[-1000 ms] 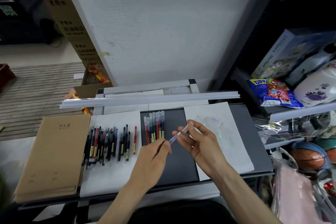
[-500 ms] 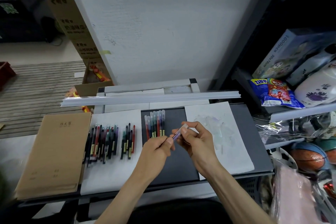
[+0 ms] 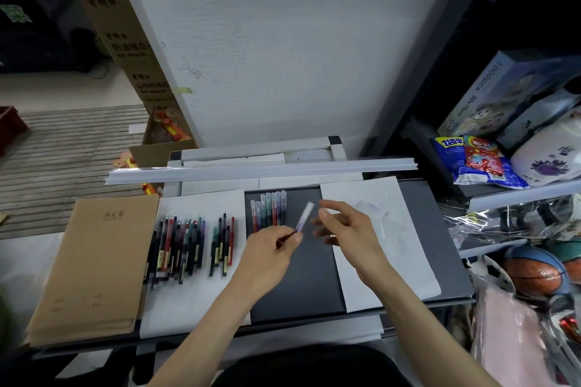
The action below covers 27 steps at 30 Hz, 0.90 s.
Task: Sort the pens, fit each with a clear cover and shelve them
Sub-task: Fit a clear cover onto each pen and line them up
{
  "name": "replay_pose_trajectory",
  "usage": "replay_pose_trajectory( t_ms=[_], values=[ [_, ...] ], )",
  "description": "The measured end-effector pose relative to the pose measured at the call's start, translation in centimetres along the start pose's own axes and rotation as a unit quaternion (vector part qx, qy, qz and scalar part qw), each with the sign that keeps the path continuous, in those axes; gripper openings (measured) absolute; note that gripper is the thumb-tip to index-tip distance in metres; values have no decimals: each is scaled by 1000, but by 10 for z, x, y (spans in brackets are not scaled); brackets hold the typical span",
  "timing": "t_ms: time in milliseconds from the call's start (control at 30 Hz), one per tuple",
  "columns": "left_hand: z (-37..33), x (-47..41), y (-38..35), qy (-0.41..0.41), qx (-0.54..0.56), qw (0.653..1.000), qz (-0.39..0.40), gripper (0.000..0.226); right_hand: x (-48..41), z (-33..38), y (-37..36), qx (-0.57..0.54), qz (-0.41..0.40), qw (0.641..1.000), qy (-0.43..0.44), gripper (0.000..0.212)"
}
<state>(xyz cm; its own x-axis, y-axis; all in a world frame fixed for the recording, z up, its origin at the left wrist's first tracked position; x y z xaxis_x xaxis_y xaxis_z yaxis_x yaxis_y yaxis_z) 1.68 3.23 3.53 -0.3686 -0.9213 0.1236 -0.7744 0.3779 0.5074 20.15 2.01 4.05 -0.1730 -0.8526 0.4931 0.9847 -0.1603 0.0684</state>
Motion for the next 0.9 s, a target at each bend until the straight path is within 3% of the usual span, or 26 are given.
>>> replay_pose_trajectory(
  t_ms=[67, 167, 233, 433, 767, 900],
  values=[
    [14, -6, 7, 39, -20, 999, -31, 30, -6, -16, 16, 174, -65, 983, -8, 17],
    [42, -15, 20, 88, -94, 988, -82, 21, -5, -42, 41, 450, -149, 881, -8, 25],
    [56, -20, 27, 121, -118, 980, -106, 17, -3, -55, 52, 518, -177, 837, -20, 28],
    [86, -34, 28, 151, -148, 970, -124, 26, -3, -79, 66, 545, -202, 813, -37, 30],
    [96, -48, 19, 141, -133, 975, -110, 28, -17, -97, 70, 527, -213, 823, -13, 27],
    [93, -48, 20, 139, -128, 975, -117, 33, -19, -97, 73, 510, -228, 829, -10, 16]
  ],
)
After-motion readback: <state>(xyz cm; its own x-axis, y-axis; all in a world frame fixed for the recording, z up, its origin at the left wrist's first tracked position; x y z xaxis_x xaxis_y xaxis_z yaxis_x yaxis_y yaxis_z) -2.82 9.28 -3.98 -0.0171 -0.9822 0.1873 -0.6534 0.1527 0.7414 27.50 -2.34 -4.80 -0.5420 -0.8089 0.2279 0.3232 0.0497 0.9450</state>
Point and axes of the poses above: each hand's wrist, its own x-axis away from the middle knuckle, its own y-axis out of the back of the hand, z = x × y, the point moved 2 cm from there along -x, towards the middle knuckle, and after that the axes turned 9 degrees about -y, right-handed, at the moved point
